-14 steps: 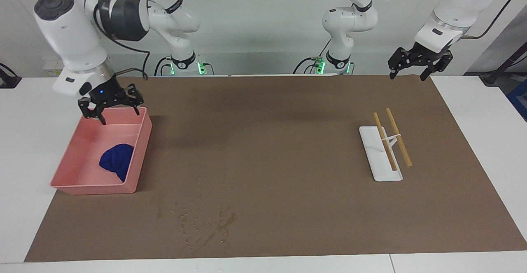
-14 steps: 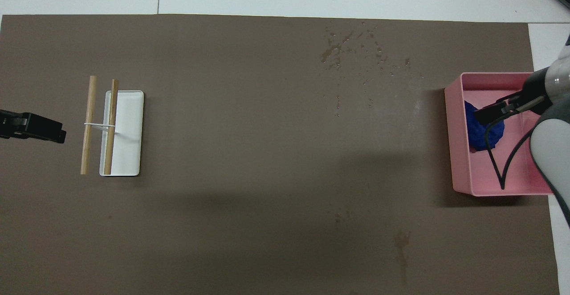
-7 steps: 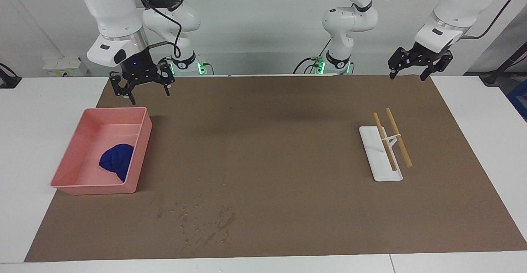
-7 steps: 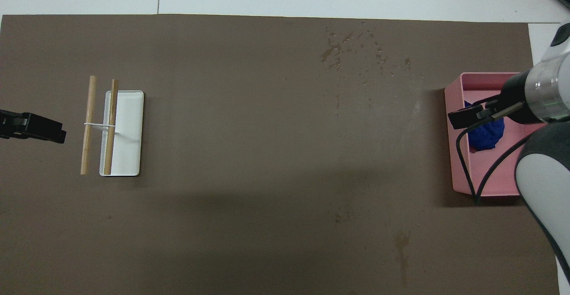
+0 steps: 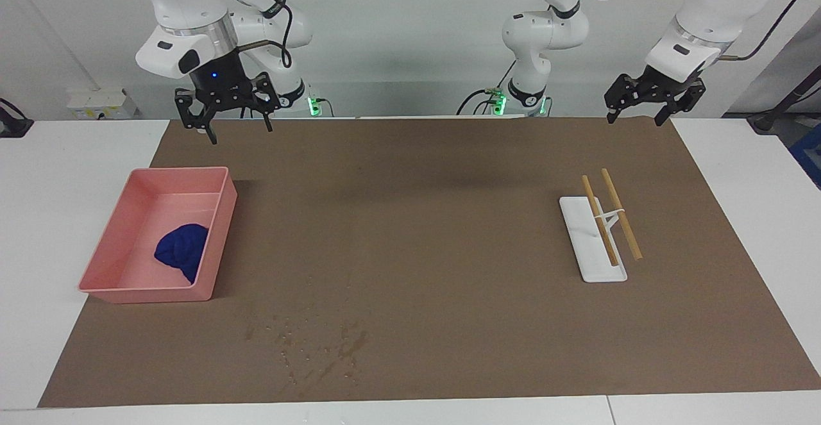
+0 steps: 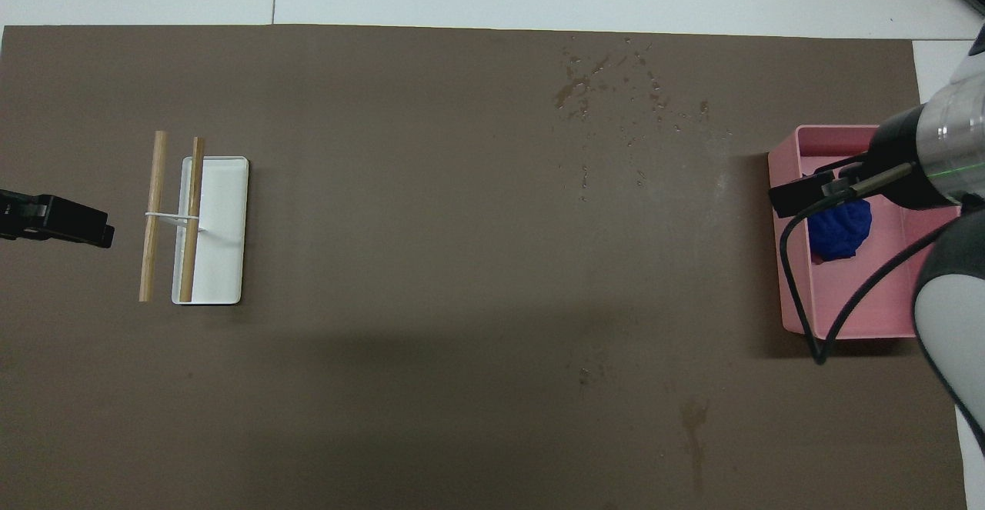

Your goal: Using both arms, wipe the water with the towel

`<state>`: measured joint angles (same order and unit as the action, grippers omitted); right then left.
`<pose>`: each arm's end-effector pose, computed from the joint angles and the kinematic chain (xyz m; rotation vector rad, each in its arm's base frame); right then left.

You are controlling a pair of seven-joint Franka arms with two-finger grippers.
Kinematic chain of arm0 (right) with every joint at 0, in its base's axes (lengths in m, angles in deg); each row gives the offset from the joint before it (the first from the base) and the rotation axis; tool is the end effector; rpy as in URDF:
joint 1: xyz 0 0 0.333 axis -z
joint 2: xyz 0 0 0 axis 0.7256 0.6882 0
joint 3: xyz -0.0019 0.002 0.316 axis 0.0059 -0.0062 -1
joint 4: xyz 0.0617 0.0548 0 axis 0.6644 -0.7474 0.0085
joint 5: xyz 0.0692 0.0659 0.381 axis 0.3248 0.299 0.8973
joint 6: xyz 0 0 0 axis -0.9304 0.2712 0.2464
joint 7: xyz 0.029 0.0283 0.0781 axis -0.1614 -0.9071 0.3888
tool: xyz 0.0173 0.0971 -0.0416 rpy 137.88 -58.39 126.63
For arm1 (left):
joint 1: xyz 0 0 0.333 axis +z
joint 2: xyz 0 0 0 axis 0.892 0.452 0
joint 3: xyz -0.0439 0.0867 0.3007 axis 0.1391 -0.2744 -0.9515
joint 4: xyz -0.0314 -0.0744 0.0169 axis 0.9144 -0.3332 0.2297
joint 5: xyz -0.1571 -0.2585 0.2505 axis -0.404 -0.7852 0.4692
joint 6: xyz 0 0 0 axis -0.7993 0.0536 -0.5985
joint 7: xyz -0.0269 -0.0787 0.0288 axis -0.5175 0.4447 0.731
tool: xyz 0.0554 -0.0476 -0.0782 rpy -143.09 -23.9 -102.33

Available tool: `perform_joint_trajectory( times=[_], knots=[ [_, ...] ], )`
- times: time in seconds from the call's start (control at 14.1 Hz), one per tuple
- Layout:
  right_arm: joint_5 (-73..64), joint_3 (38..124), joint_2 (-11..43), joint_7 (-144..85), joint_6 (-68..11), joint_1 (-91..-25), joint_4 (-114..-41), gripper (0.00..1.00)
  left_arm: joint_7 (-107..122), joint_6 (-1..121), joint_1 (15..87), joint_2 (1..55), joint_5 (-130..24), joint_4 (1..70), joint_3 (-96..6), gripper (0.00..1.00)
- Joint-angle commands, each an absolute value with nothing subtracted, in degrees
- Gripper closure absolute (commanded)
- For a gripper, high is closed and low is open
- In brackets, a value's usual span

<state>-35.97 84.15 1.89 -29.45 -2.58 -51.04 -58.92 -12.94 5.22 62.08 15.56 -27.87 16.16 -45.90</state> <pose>0.5589 0.0814 0.6529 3.0904 0.4618 0.1258 0.5290 -0.0331 0.6415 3.1269 -0.2378 -0.0985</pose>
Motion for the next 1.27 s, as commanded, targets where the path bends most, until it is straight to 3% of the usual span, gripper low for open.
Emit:
perform_joint_trajectory(
  times=[0.0, 1.2],
  knots=[
    [-35.22, 85.25, 3.74, -29.95, -2.23, -51.26, -57.46, 0.0, -13.34, 4.85, 62.69, 14.31, -26.98, 17.3, -45.41, 0.0],
    [-34.95, 82.44, 3.48, -30.04, -4.17, -46.07, -58.08, 0.0, -13.34, 4.85, 62.69, 14.31, -26.98, 17.3, -45.41, 0.0]
  ],
)
